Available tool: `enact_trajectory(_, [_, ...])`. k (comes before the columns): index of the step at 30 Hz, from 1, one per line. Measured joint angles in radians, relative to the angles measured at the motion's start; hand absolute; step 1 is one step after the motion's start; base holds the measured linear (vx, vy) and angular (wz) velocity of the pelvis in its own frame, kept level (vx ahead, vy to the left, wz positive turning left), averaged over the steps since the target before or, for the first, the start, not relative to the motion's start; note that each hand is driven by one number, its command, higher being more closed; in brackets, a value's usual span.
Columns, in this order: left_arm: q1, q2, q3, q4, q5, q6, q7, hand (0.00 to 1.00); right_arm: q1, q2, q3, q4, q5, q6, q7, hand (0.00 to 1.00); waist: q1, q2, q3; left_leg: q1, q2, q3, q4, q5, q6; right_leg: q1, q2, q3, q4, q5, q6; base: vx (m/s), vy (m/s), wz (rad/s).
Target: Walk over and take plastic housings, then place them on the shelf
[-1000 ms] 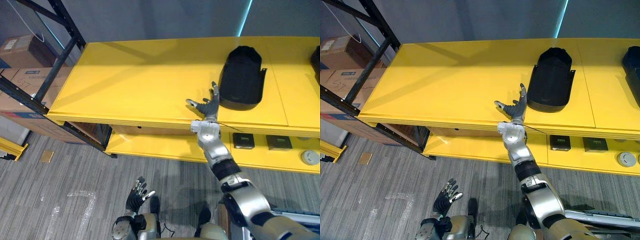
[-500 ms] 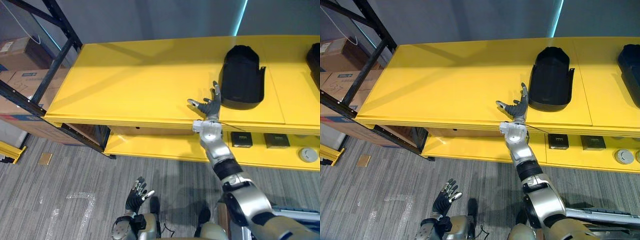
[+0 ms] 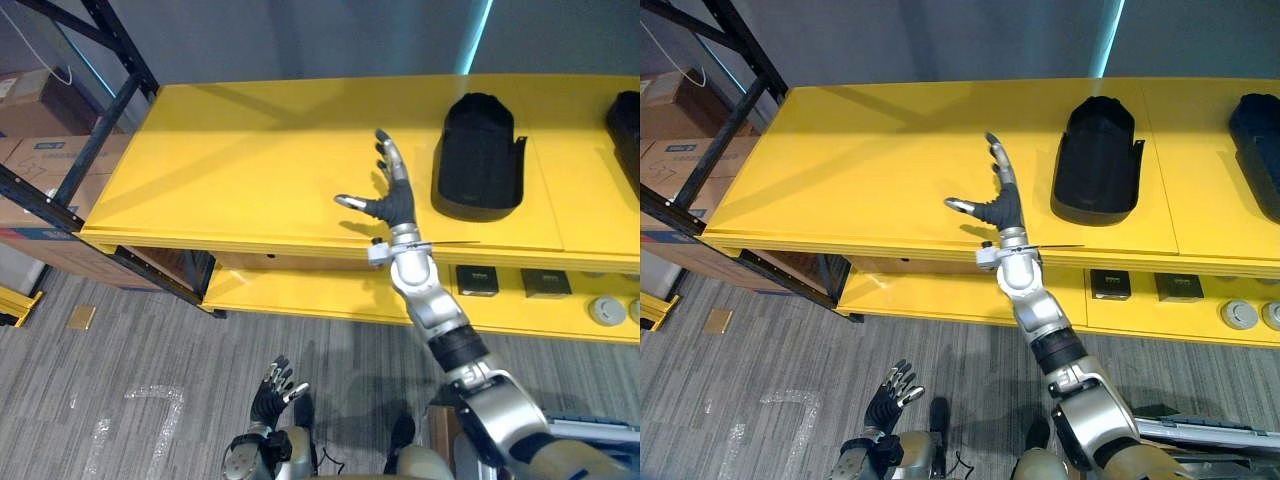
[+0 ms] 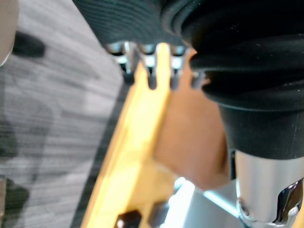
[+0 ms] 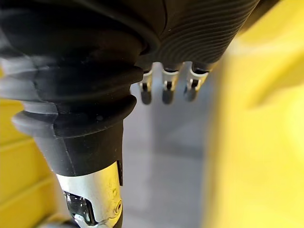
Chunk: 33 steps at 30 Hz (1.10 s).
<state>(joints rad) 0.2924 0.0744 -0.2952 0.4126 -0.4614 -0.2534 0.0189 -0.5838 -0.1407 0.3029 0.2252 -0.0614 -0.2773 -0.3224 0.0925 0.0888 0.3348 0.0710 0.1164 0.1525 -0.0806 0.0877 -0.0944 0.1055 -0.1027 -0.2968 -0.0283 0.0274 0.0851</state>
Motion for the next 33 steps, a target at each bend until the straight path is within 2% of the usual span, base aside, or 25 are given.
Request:
enact_trajectory(2, [0.007,-0.001,0.011,-0.005,0.000,0.006,0.001,0.00,0.045,-0.001,0.001,-0.091,-0.005,-0.001,0.010,1.00,-0.007,-0.014,-0.002,0.000,0.000,0.001,0.000,-0.002,-0.002,0.001,0.002,0.000,-0.002,0.001,-0.001,0.00,0.000,0.00])
enact_trajectory(4, [0.023,0.000,0.029,-0.024,0.001,0.014,0.002,0.00,0.122,-0.010,-0.008,-0.220,-0.012,0.005,0.020,1.00,-0.027,-0.034,-0.005,0.000,-0.002,0.009,0.000,-0.007,-0.003,-0.001,0.001,0.004,-0.003,0.002,0.000,0.01,0.005,-0.06])
enact_trajectory(6, [0.029,0.000,0.048,-0.039,0.002,0.018,0.004,0.00,0.222,-0.028,-0.042,-0.326,-0.005,0.020,0.036,1.00,-0.029,-0.049,-0.013,0.011,-0.003,0.027,0.000,-0.019,-0.002,-0.003,-0.001,0.025,-0.006,0.004,0.003,0.02,0.019,-0.25])
enact_trajectory(11, [0.029,0.015,0.062,-0.066,0.009,0.022,0.021,0.00,0.418,-0.070,-0.143,-0.437,0.069,0.048,0.106,1.00,-0.057,-0.076,-0.029,0.016,-0.008,0.081,0.000,-0.034,0.001,-0.022,0.000,0.076,-0.018,0.017,0.010,0.01,0.014,-0.30])
enact_trajectory(17, [0.025,0.017,0.063,-0.087,0.010,0.023,0.044,0.00,0.520,-0.106,-0.188,-0.436,0.130,0.058,0.173,1.00,-0.090,-0.081,-0.032,0.017,-0.010,0.116,0.000,-0.039,0.001,-0.038,0.000,0.110,-0.019,0.028,0.015,0.02,0.010,-0.17])
enact_trajectory(25, [0.024,0.018,0.063,-0.090,0.009,0.040,0.060,0.00,0.544,-0.107,-0.211,-0.377,0.166,0.057,0.233,1.00,-0.092,-0.091,-0.042,0.032,-0.014,0.135,0.000,-0.049,0.003,-0.036,-0.003,0.133,-0.019,0.031,0.019,-0.01,0.010,-0.08])
enact_trajectory(29, [0.024,0.020,0.057,-0.090,0.009,0.042,0.066,0.00,0.535,-0.112,-0.212,-0.332,0.163,0.056,0.234,1.00,-0.084,-0.097,-0.047,0.031,-0.019,0.131,-0.001,-0.050,0.005,-0.035,-0.016,0.131,-0.019,0.031,0.019,0.00,0.008,0.01])
enact_trajectory(33, [0.024,0.032,0.055,-0.090,0.001,0.042,0.065,0.00,0.493,-0.123,-0.211,-0.221,0.108,0.059,0.212,1.00,-0.078,-0.097,-0.047,0.025,-0.027,0.123,-0.001,-0.050,0.006,-0.035,-0.021,0.126,-0.019,0.033,0.023,0.00,0.019,0.07])
